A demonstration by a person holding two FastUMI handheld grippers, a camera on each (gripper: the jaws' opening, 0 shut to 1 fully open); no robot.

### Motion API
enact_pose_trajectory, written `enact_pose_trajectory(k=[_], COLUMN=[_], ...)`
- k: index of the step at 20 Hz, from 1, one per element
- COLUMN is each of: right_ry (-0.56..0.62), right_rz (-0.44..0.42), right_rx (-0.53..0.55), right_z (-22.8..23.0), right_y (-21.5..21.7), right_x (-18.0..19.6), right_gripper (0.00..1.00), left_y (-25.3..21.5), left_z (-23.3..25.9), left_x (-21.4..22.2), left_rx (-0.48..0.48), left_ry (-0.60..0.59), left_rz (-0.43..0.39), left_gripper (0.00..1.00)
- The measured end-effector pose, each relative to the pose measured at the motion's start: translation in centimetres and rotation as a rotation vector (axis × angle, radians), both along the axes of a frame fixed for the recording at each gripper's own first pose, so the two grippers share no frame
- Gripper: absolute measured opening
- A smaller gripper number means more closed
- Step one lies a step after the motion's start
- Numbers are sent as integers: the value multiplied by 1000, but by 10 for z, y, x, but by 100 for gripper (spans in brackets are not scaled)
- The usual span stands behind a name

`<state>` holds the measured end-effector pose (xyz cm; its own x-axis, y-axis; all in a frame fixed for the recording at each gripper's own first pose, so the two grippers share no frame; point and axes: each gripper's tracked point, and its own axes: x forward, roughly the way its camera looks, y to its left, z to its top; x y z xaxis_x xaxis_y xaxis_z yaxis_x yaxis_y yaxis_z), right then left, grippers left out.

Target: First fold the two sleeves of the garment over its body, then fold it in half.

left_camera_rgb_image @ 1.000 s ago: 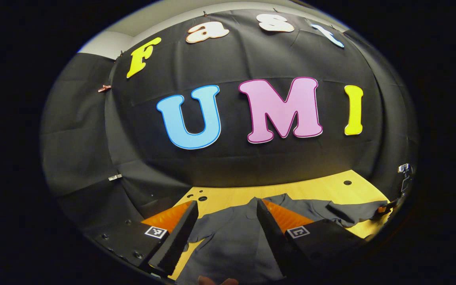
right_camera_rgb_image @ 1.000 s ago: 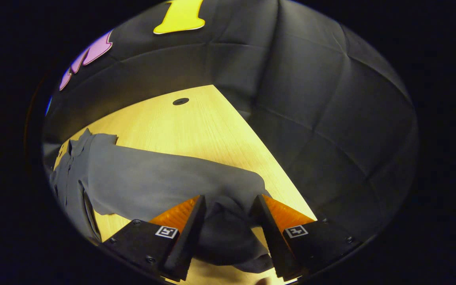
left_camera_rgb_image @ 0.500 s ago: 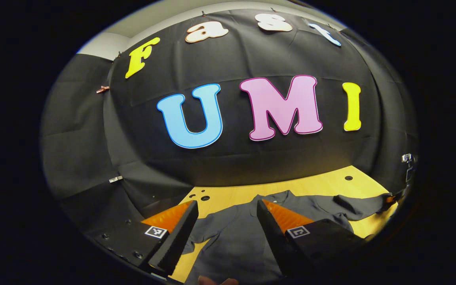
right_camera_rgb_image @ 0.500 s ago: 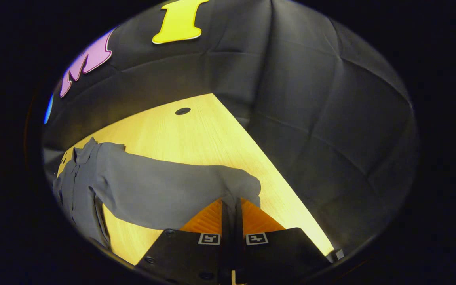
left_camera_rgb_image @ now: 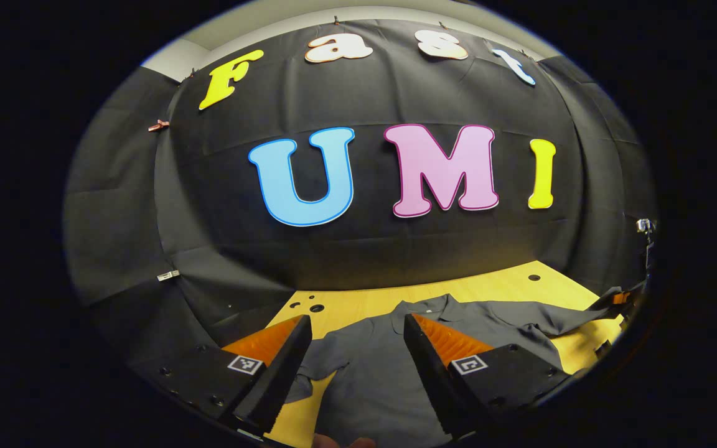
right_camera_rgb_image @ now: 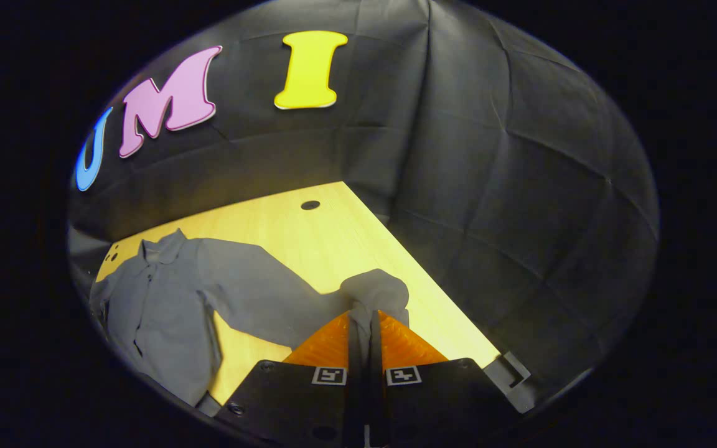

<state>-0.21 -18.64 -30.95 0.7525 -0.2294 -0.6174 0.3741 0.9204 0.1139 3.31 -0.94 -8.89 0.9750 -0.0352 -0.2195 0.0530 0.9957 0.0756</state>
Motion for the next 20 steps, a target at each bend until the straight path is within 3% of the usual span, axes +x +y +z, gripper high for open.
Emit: enact_pose_trajectory(k=[5,11,20], right_ry=[-102,-239,-285], right_rz=[58,177,406], right_rx=[5,25,66], right_z=[63,131,156], right_y=[70,169,321], right_x=[10,60,96], right_gripper=[8,8,8], left_y=[47,115,227], left_z=[-7,-26,-94], left_x=[-6,-14,-32], left_rx=[-9,-20,-55], left_ry=[-9,0,108], left_rz=[7,71,235], left_gripper=[92,94,94])
